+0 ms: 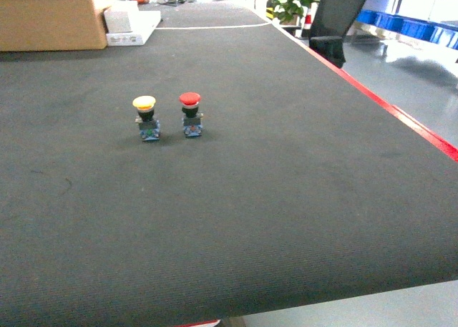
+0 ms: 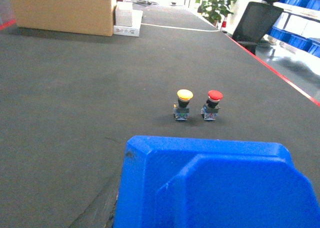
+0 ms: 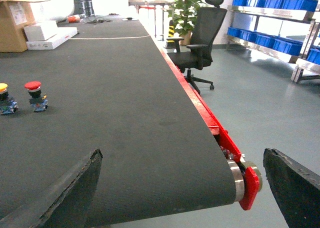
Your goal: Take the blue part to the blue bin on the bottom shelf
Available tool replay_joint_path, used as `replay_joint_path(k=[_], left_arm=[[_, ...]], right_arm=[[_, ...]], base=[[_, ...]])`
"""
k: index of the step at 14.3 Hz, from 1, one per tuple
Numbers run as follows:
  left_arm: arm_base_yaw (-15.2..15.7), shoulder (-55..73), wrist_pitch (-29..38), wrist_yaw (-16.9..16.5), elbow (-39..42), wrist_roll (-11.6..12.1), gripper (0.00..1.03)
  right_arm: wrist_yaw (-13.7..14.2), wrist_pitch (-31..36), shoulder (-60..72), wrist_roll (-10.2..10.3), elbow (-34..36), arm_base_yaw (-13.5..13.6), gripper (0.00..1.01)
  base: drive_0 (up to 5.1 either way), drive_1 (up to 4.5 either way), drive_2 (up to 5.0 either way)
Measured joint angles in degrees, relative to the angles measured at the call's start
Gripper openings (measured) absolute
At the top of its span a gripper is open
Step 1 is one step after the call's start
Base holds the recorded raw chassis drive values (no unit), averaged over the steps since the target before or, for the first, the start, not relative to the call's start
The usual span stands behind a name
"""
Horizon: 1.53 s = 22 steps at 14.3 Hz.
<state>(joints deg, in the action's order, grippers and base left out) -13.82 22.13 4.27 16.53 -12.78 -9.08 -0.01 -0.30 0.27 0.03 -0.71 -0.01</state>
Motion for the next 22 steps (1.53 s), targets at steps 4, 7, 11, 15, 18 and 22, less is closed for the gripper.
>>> replay_joint_path(k=[4,7,11,15,18,22], left_arm=[[0.0,0.0,0.0,0.0,0.0,0.0,0.46],[0.0,0.0,0.0,0.0,0.0,0.0,0.46],[0.0,0.0,0.0,0.0,0.0,0.0,0.46],[0.0,0.0,0.0,0.0,0.0,0.0,0.45],[0.0,0.0,0.0,0.0,0.0,0.0,0.45],[0.0,0.0,0.0,0.0,0.0,0.0,0.45]], right_arm=[[0.0,0.0,0.0,0.0,0.0,0.0,0.98],[0.0,0.0,0.0,0.0,0.0,0.0,0.98],[0.0,0.0,0.0,0.0,0.0,0.0,0.98],[0.0,0.0,0.0,0.0,0.0,0.0,0.98],[0.0,0.0,0.0,0.0,0.0,0.0,0.98],[0.0,0.0,0.0,0.0,0.0,0.0,0.98]], base=[[-1.7,-1.67,-1.7],[-1.5,-1.53,-1.5],[-1.6,-1.63,-1.6],[-1.6,-1.62,-1.6],[-1.6,-1.56,-1.6],[-1.6,-1.61,-1.6]])
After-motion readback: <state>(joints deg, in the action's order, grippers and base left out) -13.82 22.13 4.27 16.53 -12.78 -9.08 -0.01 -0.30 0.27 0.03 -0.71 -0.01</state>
